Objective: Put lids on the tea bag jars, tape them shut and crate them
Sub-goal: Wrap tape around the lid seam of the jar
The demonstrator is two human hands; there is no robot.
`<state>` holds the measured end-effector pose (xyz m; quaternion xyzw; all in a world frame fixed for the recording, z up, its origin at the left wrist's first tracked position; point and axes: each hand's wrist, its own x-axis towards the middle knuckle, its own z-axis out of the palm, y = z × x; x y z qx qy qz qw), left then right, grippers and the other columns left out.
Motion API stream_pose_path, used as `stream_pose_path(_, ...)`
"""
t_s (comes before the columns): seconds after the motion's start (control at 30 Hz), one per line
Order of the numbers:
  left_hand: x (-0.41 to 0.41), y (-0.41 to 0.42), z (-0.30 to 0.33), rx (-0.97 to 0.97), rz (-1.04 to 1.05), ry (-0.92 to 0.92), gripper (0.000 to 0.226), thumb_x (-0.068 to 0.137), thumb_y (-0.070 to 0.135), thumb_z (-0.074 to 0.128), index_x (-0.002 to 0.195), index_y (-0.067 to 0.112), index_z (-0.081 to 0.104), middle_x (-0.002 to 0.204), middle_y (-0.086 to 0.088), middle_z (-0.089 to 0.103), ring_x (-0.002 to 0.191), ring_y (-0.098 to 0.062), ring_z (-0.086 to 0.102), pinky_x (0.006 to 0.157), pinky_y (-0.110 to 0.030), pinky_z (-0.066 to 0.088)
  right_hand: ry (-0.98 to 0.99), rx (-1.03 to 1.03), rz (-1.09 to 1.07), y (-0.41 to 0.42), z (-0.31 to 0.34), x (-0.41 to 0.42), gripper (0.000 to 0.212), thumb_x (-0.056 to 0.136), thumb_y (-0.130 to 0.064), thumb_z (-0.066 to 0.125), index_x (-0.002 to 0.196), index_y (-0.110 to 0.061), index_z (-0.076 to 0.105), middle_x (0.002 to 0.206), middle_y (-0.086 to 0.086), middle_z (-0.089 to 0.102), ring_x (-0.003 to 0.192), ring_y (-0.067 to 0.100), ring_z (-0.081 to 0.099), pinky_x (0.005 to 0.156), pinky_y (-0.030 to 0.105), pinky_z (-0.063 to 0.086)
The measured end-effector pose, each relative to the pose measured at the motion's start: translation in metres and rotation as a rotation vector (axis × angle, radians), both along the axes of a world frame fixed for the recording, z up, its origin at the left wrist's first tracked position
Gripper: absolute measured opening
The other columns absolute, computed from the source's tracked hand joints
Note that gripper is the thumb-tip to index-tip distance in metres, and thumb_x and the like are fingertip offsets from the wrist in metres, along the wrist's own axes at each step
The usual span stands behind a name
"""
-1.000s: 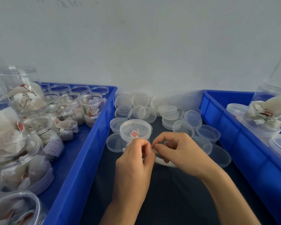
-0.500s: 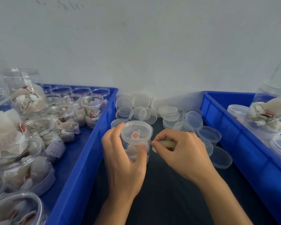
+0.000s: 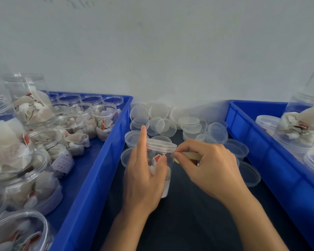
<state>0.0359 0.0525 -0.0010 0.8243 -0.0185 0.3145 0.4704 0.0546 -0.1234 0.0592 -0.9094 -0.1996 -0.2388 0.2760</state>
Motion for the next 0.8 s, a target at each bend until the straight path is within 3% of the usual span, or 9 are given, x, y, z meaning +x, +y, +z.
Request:
stream_pose_path(0.1,-0.0014,-0.0003,0.0008,0.020,0.017,-0.003,0.076,0.096,0.056,0.050,0.162,0.061,0.012,0.155,0.018,0.047,0.127,-0.006,0.054,0.093,-0.021,0.046,-0.008,0.018,-0.010,0.0001,0.0004,0.0006,0.011,0.091,-0.060,0.064,0.092,-0.049,0.068,0.069,-0.027,0.064,0.073,0.002,0.063,0.056,0.026,0.048)
stream_pose_path(0.27,-0.0030,-0.0021,0.0033,0.039,0.016,-0.003,0.075,0.092,0.064,0.044,0.162,0.056,0.017,0.163,0.021,0.039,0.143,0.001,0.042,0.104,-0.022,0.042,0.016,0.021,0.002,0.0003,0.0007,0.0017,0.015,0.091,-0.062,0.062,0.092,-0.048,0.068,0.072,-0.030,0.064,0.075,0.003,0.063,0.056,0.029,0.051)
stream_pose_path(0.4,-0.0062,-0.0038,0.0065,0.012,0.015,0.011,0.075,0.089,0.064,0.044,0.159,0.058,0.020,0.161,0.021,0.043,0.140,-0.004,0.047,0.105,-0.035,0.050,0.032,0.010,-0.002,0.0003,0.0004,0.0014,0.015,0.091,-0.061,0.062,0.091,-0.047,0.068,0.070,-0.029,0.064,0.073,0.003,0.064,0.056,0.027,0.050)
stream_pose_path(0.57,-0.0061,-0.0067,0.0058,-0.026,0.011,0.019,0.073,0.086,0.064,0.045,0.156,0.059,0.024,0.154,0.023,0.044,0.129,-0.001,0.051,0.089,-0.020,0.046,0.066,0.017,-0.014,0.0016,0.0003,0.0005,0.016,0.089,-0.060,0.062,0.088,-0.046,0.070,0.067,-0.024,0.067,0.073,0.004,0.065,0.061,0.032,0.055)
stream_pose_path(0.8,-0.0069,-0.0067,0.0072,-0.031,0.006,0.018,0.073,0.086,0.068,0.046,0.155,0.057,0.026,0.154,0.020,0.046,0.127,0.003,0.048,0.088,-0.018,0.043,0.072,0.026,-0.029,0.0026,0.0008,0.0006,0.014,0.090,-0.060,0.066,0.087,-0.047,0.069,0.069,-0.025,0.068,0.074,0.002,0.065,0.063,0.035,0.057)
